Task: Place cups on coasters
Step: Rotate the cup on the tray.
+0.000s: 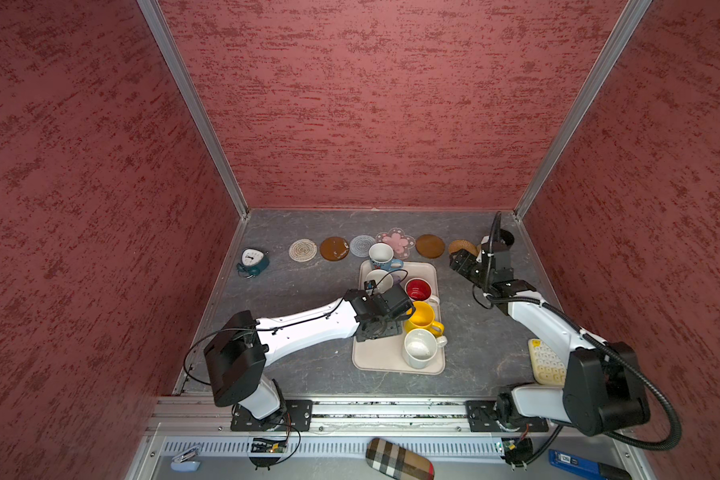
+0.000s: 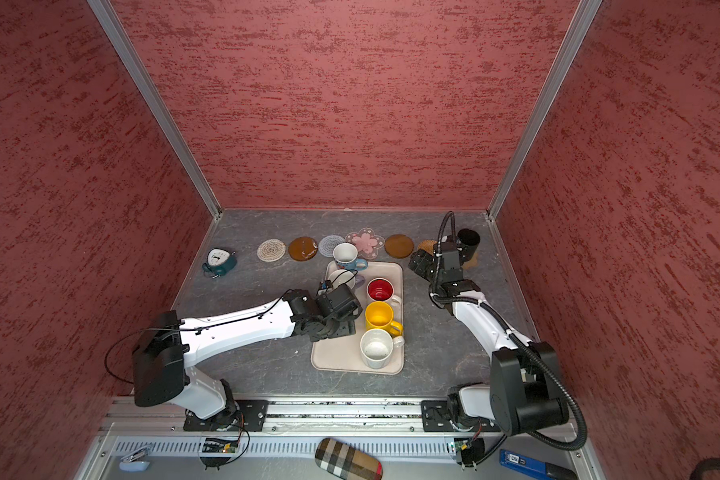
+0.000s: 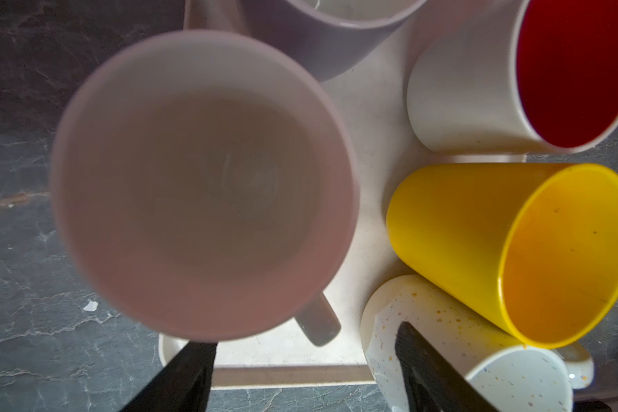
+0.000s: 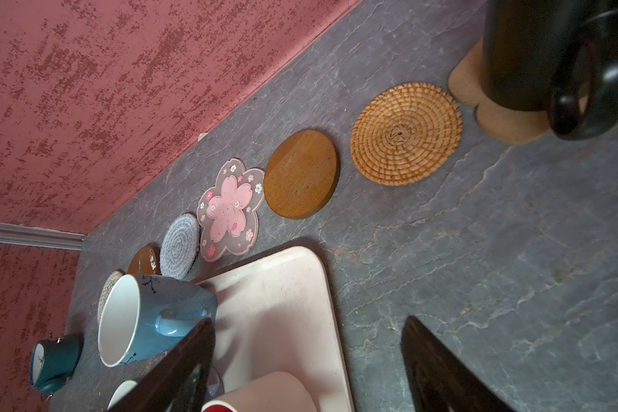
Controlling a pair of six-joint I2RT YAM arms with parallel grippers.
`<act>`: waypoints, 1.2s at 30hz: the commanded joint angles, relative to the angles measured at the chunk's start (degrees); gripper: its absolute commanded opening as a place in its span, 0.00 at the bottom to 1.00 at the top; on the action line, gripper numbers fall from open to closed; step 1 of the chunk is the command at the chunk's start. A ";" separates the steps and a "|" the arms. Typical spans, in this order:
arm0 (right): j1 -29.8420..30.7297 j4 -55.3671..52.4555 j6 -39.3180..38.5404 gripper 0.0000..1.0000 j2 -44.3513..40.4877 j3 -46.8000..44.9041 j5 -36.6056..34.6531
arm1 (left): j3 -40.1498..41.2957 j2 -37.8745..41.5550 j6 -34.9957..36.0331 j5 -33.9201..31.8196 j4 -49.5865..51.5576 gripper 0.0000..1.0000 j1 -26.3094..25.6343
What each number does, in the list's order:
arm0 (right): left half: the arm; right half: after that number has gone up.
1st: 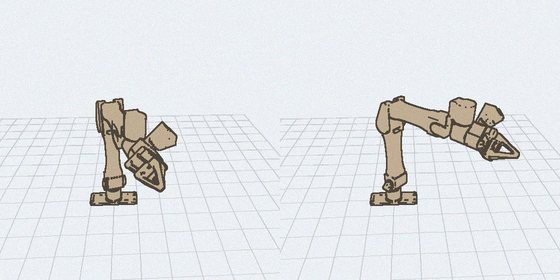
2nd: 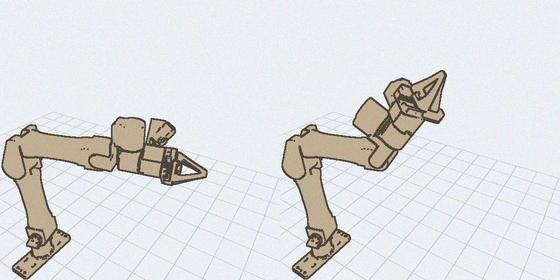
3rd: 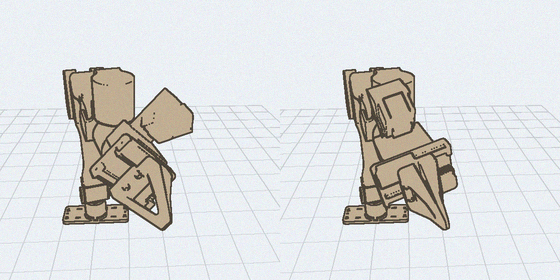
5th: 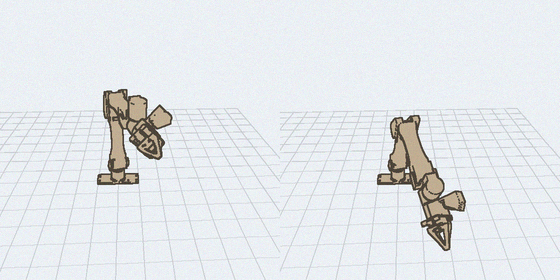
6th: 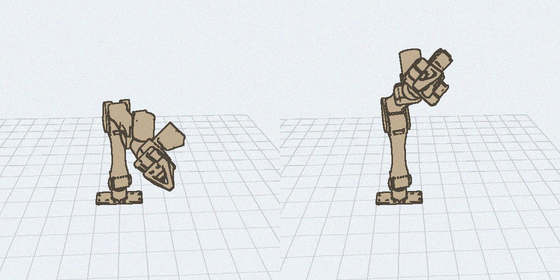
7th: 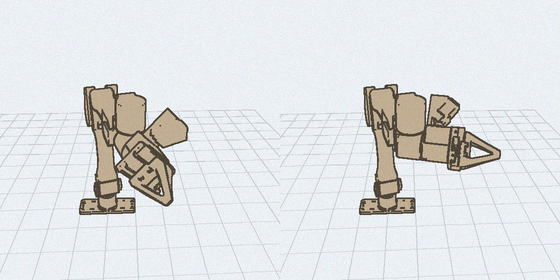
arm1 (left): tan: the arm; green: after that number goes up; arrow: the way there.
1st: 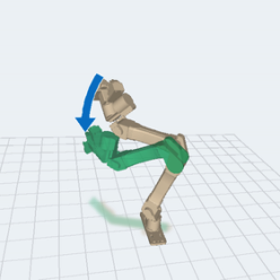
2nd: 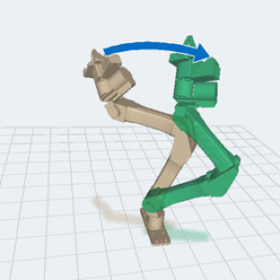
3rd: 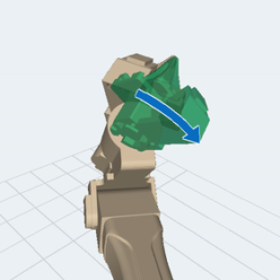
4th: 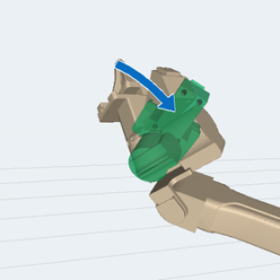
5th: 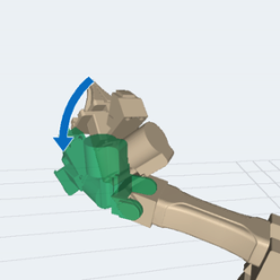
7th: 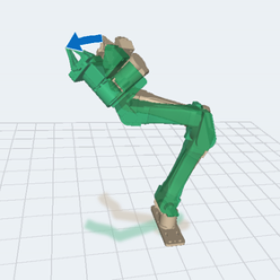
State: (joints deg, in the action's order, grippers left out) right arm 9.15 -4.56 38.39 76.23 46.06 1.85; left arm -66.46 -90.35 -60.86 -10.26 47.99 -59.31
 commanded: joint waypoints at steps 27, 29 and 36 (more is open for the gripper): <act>-0.18 2.49 -10.46 0.79 -0.44 -0.20 10.98 | 5.22 7.22 3.89 2.26 1.31 0.80 2.24; -0.12 0.75 -11.71 0.73 0.26 0.63 11.72 | 4.68 8.57 5.02 2.35 1.95 0.84 2.10; -0.11 -12.91 -17.63 0.62 2.24 6.98 10.89 | -0.12 15.37 11.86 2.49 7.94 1.00 2.43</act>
State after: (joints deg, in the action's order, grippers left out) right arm 9.15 -10.57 25.04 78.26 49.50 12.71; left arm -63.66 -78.24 -53.21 -7.53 52.45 -57.23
